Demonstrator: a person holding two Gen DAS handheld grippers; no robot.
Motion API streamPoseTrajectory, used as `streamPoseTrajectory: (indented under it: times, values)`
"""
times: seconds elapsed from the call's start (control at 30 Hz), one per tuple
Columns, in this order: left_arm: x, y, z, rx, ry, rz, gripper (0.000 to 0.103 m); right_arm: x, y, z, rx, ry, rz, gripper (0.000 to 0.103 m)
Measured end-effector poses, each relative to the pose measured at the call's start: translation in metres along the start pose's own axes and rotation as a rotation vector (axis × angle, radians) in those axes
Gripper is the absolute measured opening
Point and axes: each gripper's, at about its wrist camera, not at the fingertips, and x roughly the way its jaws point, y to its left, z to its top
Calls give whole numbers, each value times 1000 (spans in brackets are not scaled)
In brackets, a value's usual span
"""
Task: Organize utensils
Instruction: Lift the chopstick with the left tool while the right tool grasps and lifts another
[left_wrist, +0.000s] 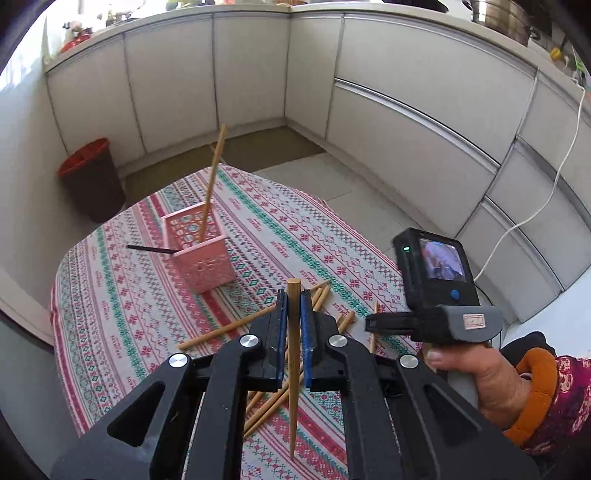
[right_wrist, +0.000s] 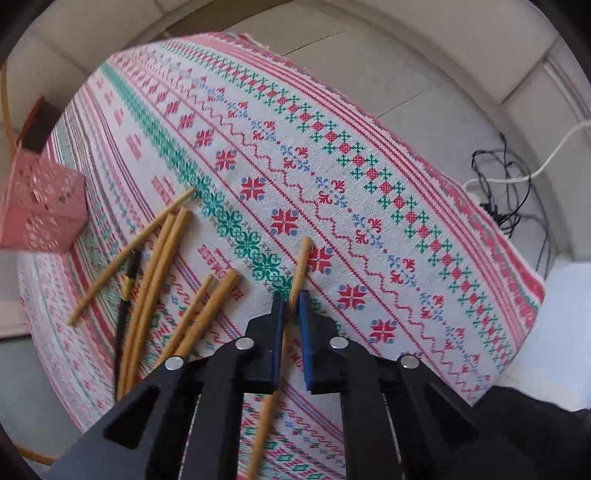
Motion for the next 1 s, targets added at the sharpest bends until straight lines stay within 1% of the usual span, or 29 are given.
streamPoseTrajectory:
  times: [0.07, 0.13, 0.2, 0.27, 0.33, 0.4, 0.47, 0.6, 0.77, 0.83, 0.93, 1.0]
  values:
    - [-8, 4, -1, -17, -17, 6, 6, -2, -6, 0, 28, 11, 45, 6]
    - [-15, 5, -1, -28, -37, 11, 6, -12, -8, -3, 24, -12, 99, 6]
    - [-24, 7, 1, -35, -58, 8, 6, -38, -10, -8, -25, -90, 133, 6]
    - [-32, 6, 3, -42, -77, 15, 6, -69, -15, -15, -75, -188, 161, 6]
    - [-40, 7, 3, -59, -101, 22, 6, -102, -20, -22, -123, -274, 217, 6]
    - [-47, 9, 3, -83, -122, 21, 6, -131, -17, -21, -173, -344, 251, 6]
    - [-57, 10, 6, -103, -156, 28, 6, -163, -21, -28, -217, -423, 281, 6]
    - [-80, 16, 23, -157, -247, 30, 6, -221, -15, -27, -263, -532, 339, 6]
    - [-103, 31, 54, -234, -346, 51, 6, -289, 13, -8, -309, -667, 423, 6]
    - [-110, 38, 69, -260, -380, 77, 6, -307, 27, 0, -320, -696, 465, 6]
    - [-120, 47, 90, -289, -440, 128, 6, -321, 49, 10, -333, -719, 519, 6]
    - [-120, 54, 102, -301, -469, 157, 6, -323, 65, 15, -342, -735, 545, 6]
